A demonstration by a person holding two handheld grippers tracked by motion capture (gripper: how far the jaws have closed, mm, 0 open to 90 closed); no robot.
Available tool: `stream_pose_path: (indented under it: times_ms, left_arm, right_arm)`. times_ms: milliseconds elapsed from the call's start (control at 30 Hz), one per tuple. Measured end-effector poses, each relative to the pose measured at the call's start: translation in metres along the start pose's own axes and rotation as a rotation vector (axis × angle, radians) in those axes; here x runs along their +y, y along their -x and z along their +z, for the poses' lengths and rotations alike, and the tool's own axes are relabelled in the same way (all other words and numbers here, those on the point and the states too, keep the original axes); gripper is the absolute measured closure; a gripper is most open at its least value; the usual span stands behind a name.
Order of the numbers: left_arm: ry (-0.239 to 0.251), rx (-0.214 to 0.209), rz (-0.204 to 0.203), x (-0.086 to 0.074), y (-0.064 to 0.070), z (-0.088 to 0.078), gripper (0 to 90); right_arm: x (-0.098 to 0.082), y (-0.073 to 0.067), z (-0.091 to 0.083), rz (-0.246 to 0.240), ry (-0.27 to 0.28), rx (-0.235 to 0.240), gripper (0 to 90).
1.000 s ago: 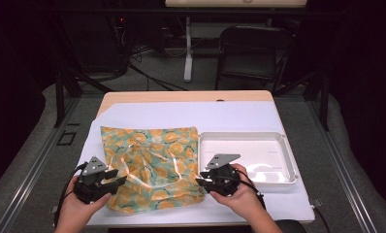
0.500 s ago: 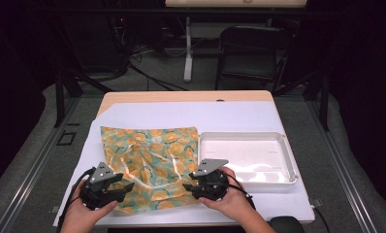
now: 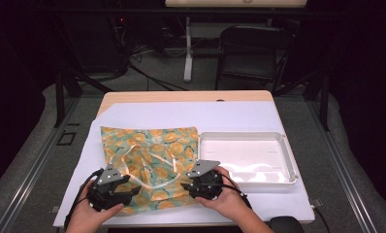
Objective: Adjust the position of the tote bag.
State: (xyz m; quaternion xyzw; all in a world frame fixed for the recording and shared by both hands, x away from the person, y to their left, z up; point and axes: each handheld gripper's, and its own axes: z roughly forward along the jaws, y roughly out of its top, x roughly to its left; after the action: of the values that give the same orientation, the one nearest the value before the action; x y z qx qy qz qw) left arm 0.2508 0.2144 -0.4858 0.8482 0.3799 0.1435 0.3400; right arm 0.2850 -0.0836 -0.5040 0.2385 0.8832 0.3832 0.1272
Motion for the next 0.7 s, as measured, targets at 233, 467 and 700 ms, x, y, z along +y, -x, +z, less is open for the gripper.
stream_pose_path:
  times_ms: [233,467,700]
  left_arm:
    - [-0.011,-0.025,0.027,0.001,0.007,0.007,43.6]
    - [-0.008,-0.026,0.064,-0.001,0.012,0.018,39.3]
    - [-0.006,-0.01,0.05,-0.007,0.007,0.028,46.7]
  right_arm:
    - [0.0,0.0,0.001,-0.003,0.007,0.007,83.7]
    - [-0.004,0.0,0.004,0.025,0.021,0.04,74.3]
    - [-0.006,-0.006,0.009,-0.012,-0.011,0.08,61.9]
